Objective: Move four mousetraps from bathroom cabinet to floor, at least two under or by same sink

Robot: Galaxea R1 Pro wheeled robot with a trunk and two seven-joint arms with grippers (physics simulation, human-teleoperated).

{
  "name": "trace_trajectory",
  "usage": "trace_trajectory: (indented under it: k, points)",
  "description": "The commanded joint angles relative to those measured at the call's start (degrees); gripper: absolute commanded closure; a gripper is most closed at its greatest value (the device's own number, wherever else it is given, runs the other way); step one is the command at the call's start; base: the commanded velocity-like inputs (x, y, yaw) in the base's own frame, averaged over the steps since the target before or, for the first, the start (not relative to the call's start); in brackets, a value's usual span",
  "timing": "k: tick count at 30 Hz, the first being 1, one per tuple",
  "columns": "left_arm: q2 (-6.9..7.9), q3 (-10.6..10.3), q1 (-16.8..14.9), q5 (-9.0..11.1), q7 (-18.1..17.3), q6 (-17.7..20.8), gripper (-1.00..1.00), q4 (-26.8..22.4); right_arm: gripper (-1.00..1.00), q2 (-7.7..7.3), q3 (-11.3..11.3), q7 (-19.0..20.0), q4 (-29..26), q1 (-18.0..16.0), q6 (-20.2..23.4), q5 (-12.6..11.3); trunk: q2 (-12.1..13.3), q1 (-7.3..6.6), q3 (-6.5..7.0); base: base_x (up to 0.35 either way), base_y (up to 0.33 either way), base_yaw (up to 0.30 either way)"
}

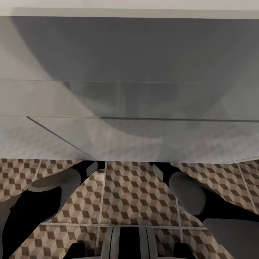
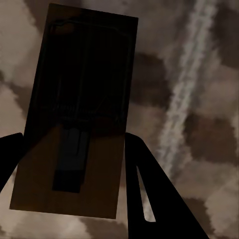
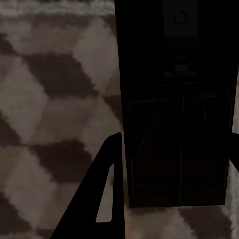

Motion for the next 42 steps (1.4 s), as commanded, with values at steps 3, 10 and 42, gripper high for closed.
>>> trace_trajectory:
  k: [3,10,42]
  points:
    - [-0.02,-0.34,-1.8,0.43,0.3,0.17,1.0,-0.08,1.0,0.04,-0.15,0.0,-0.12,-2.26,0.39,0.55,-0.02,-0.02,-0.01,0.0,0.0,0.0]
    - [-0.07,-0.34,-1.81,0.43,0.29,0.14,-1.0,-0.08,1.0,0.04,-0.15,0.0,-0.12,-2.26,0.38,0.55,-0.02,-0.02,-0.01,0.0,0.0,0.0]
    - [0.01,-0.34,-1.81,0.43,0.24,0.14,-1.0,-0.08,1.0,0.04,-0.15,0.0,-0.12,-2.26,0.3,0.55,-0.02,-0.02,-0.01,0.0,0.0,0.0]
